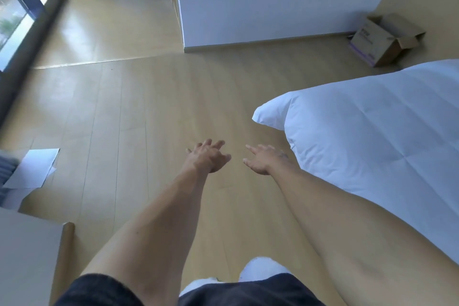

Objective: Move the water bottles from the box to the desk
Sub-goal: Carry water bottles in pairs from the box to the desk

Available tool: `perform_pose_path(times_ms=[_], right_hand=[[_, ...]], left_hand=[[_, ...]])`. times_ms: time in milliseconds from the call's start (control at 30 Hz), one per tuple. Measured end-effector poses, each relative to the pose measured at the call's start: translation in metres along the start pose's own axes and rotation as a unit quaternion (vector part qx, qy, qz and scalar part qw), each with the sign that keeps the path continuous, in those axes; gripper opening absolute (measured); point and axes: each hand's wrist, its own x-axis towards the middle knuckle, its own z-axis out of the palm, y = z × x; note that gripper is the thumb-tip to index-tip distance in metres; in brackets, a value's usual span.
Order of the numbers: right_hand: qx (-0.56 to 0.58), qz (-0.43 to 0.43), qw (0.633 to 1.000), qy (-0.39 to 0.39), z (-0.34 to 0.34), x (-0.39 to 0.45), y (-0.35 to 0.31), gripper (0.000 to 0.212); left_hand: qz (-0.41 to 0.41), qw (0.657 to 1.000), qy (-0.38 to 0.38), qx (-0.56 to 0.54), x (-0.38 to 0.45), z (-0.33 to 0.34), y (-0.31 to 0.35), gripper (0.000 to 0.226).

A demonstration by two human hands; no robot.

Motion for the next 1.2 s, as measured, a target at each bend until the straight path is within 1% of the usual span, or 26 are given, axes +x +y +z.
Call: perform_pose_path(times_ms=[233,433,533,633,733,967,1200], right_hand=[[0.008,-0.002,1.0,-0.008,-0.054,0.1,-0.016,0.063],[0.02,-0.031,0.999,0.007,-0.126,0.215,-0.03,0.061],[0.03,-0.043,0.999,0.002,-0.17,0.269,-0.031,0.062],[0.034,-0.042,0.998,0.013,-0.211,0.317,-0.024,0.062],[0.037,-0.041,0.998,0.012,-0.243,0.358,-0.013,0.062],[0.061,0.006,0.998,0.012,-0.295,0.446,0.026,0.061],[0.086,0.089,0.992,0.019,-0.362,0.554,0.077,0.06]], left_hand=[[-0.004,1.0,-0.005,0.007,0.102,-0.049,-0.008,0.064],[-0.027,0.999,0.012,0.021,0.209,-0.111,-0.007,0.063],[-0.041,0.999,0.01,0.028,0.26,-0.152,0.001,0.063],[-0.036,0.999,0.024,0.026,0.311,-0.188,0.017,0.063],[-0.025,0.999,0.018,0.024,0.356,-0.211,0.034,0.062],[0.012,0.999,0.005,0.043,0.48,-0.257,0.069,0.062],[0.083,0.994,-0.007,0.066,0.632,-0.306,0.125,0.061]])
